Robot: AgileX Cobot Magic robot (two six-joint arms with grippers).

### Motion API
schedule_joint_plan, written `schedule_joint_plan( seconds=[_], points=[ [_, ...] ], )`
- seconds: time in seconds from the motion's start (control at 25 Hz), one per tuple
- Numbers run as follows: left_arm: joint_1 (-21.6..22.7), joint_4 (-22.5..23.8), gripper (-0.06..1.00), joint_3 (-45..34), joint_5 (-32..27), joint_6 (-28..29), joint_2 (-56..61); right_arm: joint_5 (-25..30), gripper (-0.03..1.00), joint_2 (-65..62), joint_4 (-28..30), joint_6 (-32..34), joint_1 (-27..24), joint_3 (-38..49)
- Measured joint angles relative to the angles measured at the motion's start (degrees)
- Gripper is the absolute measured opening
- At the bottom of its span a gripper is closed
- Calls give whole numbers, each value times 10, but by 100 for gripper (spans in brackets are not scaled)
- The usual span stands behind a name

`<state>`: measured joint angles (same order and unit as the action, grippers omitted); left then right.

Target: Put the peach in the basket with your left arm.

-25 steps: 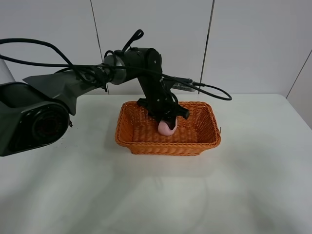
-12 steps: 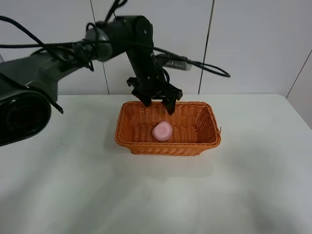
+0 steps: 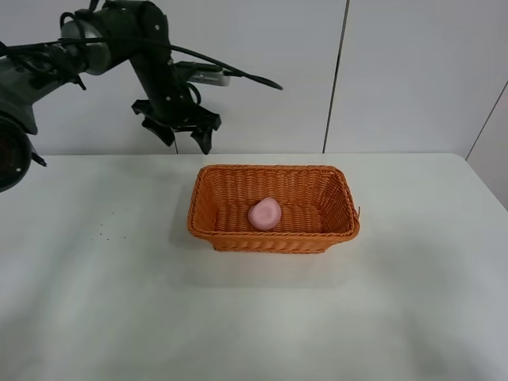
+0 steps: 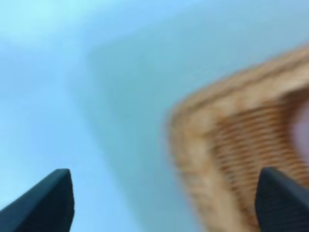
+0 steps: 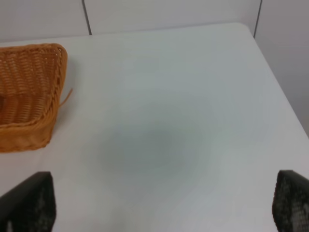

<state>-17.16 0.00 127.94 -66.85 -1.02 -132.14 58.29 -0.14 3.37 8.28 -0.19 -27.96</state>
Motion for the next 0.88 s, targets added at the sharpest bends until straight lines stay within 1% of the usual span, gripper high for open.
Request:
schedule_joint_plan(
  seconds=[0.24,0.36,0.44,0.64,0.76,0.88],
  points=[
    [104,5,86,-11,0,0,-2,0,69,0,0,0,0,0],
    [139,6,86,-11,-1,0,-3,0,69,0,0,0,0,0],
    [150,6,86,-11,-1,0,-3,0,69,0,0,0,0,0],
    [152,0,85,-14,-1,0,-2,0,69,0,0,0,0,0],
    [152,-13,85,-44,-1,0,15,0,69,0,0,0,0,0],
    [154,-15,85,-91,-1,-1,46,0,69,0,0,0,0,0]
  ],
)
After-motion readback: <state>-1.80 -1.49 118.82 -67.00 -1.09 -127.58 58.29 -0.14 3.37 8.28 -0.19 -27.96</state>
